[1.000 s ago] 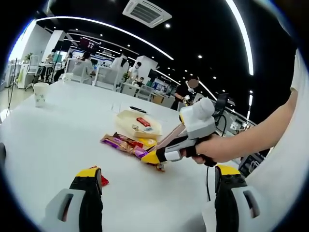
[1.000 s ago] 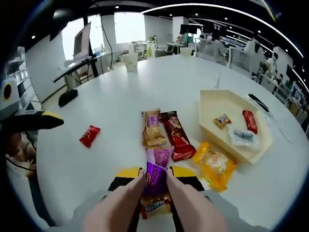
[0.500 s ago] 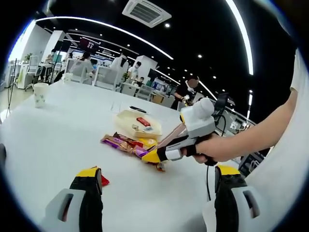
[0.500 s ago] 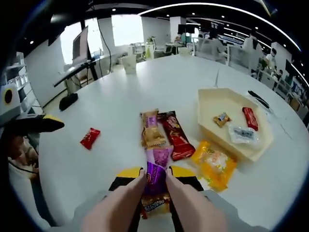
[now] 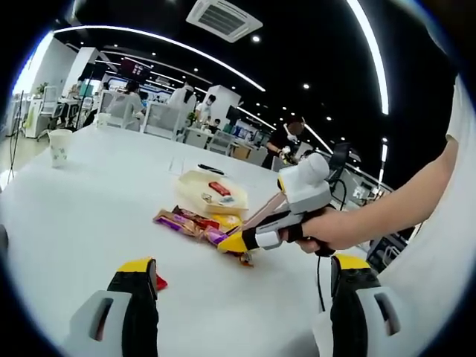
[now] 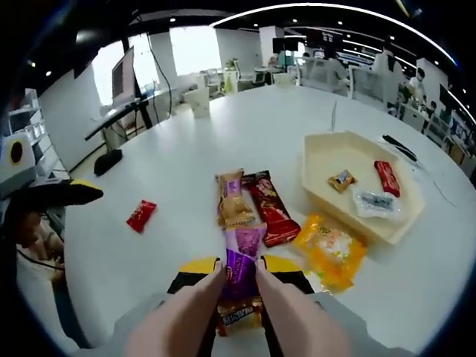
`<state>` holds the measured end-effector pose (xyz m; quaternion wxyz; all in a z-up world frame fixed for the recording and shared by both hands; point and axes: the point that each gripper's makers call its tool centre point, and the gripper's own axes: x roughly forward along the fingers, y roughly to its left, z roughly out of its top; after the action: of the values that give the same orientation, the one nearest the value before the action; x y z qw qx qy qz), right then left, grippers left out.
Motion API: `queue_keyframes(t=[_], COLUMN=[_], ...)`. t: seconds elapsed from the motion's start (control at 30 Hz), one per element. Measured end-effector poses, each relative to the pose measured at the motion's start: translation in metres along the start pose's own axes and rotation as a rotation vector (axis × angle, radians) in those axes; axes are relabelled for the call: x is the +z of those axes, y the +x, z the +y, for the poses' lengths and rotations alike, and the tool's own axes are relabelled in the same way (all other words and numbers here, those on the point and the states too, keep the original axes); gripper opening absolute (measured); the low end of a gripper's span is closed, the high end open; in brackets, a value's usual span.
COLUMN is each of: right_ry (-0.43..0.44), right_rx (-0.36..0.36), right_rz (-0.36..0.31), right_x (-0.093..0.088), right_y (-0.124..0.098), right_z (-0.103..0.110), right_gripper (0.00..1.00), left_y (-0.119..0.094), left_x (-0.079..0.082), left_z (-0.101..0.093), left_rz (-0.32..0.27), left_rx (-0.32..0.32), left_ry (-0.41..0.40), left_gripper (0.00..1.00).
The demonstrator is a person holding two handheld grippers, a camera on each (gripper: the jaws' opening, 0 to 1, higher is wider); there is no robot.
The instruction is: Place the target food into the container with the food tongs after gripping and lifting it, then release it inside without dropping or visibly crushing the food.
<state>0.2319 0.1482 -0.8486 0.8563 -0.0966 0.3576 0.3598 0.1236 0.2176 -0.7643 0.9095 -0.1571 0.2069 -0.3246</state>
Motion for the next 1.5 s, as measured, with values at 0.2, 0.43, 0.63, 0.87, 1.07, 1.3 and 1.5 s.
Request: queue_keyframes(t=[0.2,0.43,0.63,0.87,1.07,1.3,1.5], right_ry=[0.015,0.041,0.059,0.165,0.103,0.083,0.081], right_rx=[0.01,0.002,0.026,0.053,0.058,0.054,0.048], right_rz=[0.013,-0.002,0.004,-0.063,-0.079,-0.109,-0.117], right_x=[0.001,0.001,0.002,0.011,0.019,0.028,0.031], right_y=[0.001,0.0,0.0,-0.004,-0.008,-0.014,-0.02], right_z=[0.0,-0.001,-0.002,0.005,0.015,0.013,0.012], right_gripper=[0.2,0.21,0.21,0.2,0.2,0.2,0.2], left_y=[0.002,0.004,0.002,-0.001,-0.003,-0.003,-0.008], left_x=[-0.002,-0.004,-0.003,0.004,0.004,0.004,0.006], left_z=[-0.001,-0.003,-0.001,0.003,0.005,0.003,0.004], left_rz=[0.004,0.006,0.003,-0.012,-0.016,-0.015,-0.029], left_rx=[-0.007,-0.012,-0.006,0.006,0.017,0.016,0.027], left_ry=[-0.007,-0.001,-0.002,0.005,0.001,0.007,0.005], left_gripper=[0.97,0.97,0.97,0.97,0.97,0.97,0.97])
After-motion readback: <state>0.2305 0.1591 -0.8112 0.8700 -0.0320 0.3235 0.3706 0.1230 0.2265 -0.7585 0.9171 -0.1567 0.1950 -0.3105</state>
